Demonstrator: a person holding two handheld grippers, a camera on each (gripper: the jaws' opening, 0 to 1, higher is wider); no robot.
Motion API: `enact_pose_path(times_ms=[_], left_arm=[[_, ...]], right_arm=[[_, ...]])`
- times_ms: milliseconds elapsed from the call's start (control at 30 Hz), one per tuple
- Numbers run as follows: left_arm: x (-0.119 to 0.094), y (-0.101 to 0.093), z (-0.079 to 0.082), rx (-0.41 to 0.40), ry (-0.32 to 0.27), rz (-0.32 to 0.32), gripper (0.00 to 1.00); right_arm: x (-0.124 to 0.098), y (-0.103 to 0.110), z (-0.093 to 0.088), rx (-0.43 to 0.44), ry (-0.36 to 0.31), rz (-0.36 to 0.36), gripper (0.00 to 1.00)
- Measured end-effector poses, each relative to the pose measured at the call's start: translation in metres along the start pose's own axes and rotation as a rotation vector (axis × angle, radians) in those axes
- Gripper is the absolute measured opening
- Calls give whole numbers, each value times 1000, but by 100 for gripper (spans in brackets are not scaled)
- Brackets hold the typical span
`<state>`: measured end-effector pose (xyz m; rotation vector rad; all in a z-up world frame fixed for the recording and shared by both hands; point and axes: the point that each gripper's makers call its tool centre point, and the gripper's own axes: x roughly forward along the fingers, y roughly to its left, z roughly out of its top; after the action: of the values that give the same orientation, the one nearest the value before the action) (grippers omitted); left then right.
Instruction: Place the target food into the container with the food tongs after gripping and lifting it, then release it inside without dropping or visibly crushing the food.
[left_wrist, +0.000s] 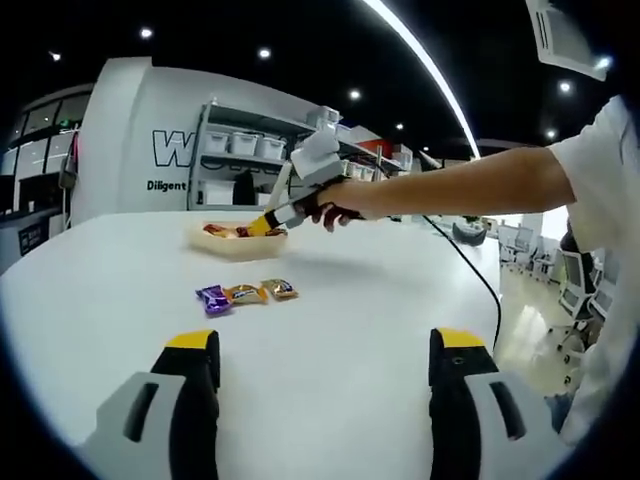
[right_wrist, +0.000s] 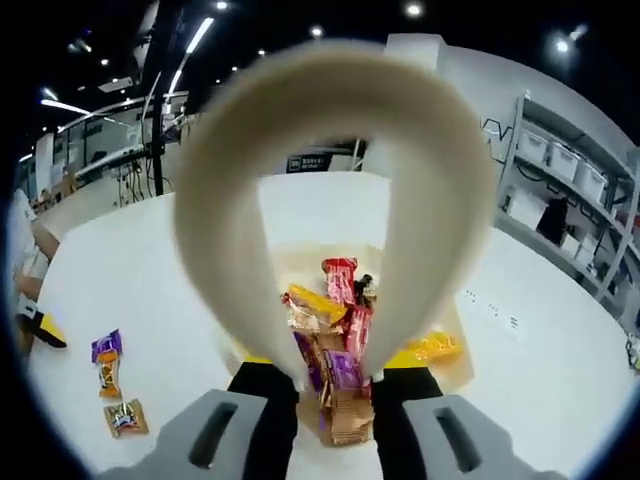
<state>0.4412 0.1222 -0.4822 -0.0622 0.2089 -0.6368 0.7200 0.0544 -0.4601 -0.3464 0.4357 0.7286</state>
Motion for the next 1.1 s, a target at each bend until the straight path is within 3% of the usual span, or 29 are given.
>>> enact_pose_path(times_ms=[200, 367, 533, 633, 767, 1100], left_arm=[[0, -1, 0, 5, -3, 3, 84], [0, -1, 0, 4, 2, 1, 85], [0, -2, 0, 7, 0, -2, 85], [0, -1, 1, 4, -3, 2, 85], [1, 0, 1, 8, -5, 7, 85], [1, 1, 1, 13, -2, 7, 85]], right_arm=[[-9, -6, 9, 9, -26, -8, 23], [-14, -8, 7, 73, -19, -3, 22], [-22, -11, 8, 76, -26, -19, 19], [-24, -10, 10, 122, -18, -14, 18], [-27, -3, 0, 178, 20, -9, 17], [-15, -2, -3, 130, 26, -19, 18]])
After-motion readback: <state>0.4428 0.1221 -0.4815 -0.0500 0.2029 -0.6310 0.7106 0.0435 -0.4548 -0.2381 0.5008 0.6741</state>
